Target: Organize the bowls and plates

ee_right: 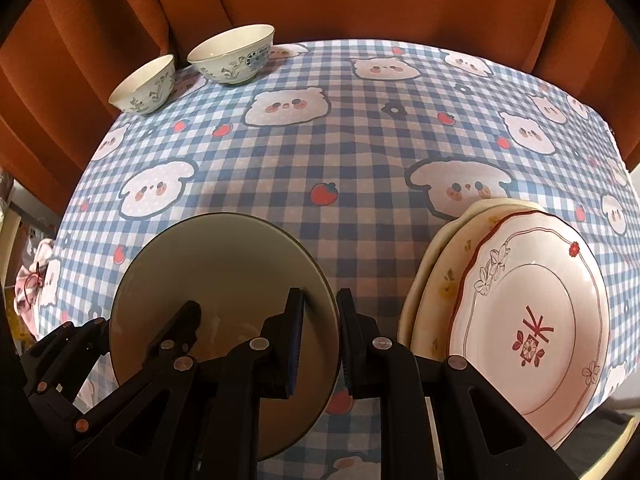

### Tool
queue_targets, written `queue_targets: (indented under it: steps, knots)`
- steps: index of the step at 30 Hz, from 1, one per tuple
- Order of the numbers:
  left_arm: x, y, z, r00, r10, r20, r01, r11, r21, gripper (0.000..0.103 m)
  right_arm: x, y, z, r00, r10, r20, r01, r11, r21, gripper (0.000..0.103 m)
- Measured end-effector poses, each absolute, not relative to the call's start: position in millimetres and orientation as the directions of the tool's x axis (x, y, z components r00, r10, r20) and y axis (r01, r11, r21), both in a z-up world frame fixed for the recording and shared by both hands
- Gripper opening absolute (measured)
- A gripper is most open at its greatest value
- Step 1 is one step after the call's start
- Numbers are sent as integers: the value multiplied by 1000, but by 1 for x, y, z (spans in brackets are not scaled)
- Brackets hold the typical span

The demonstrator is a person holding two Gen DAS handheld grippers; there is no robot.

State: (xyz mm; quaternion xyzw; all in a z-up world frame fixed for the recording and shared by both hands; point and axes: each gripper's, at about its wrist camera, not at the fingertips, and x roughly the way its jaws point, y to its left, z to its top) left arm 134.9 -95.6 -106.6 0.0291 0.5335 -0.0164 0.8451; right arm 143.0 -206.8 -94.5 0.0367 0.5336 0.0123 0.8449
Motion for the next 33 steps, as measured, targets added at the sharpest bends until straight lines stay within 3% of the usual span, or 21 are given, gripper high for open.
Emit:
queue_targets:
  steps: [2,4,6,8,14,17,33]
  knots:
    - [134,-95,-107,426,4,-905,53,998,29,41,144,-206,-96,423,70,-904,7,997,81,23]
    - [132,-96,-105,432,0,-902,53,998,25,56,145,-205,-97,419,69,-905,-4,997,74,32]
    - [129,-96,-101,447,-10,-894,58,998,18,70,145,-204,-97,424,67,-903,-6,997,71,59]
    - [128,-96,-98,457,-17,-890,63,998,14,73,143,-205,-94,444,65,-894,-9,998,68,65]
    - [128,-87,-84,471,-34,-882,57,998,-8,75,142,-199,-82,471,64,-880,-24,998,59,70]
    - [130,-81,-72,500,-55,-864,76,997,-19,78,142,-194,-73,495,66,-867,-32,998,58,83]
    - [184,-6,-31,569,-87,-817,108,994,-31,80,182,-129,-26,583,32,-812,-2,999,38,85]
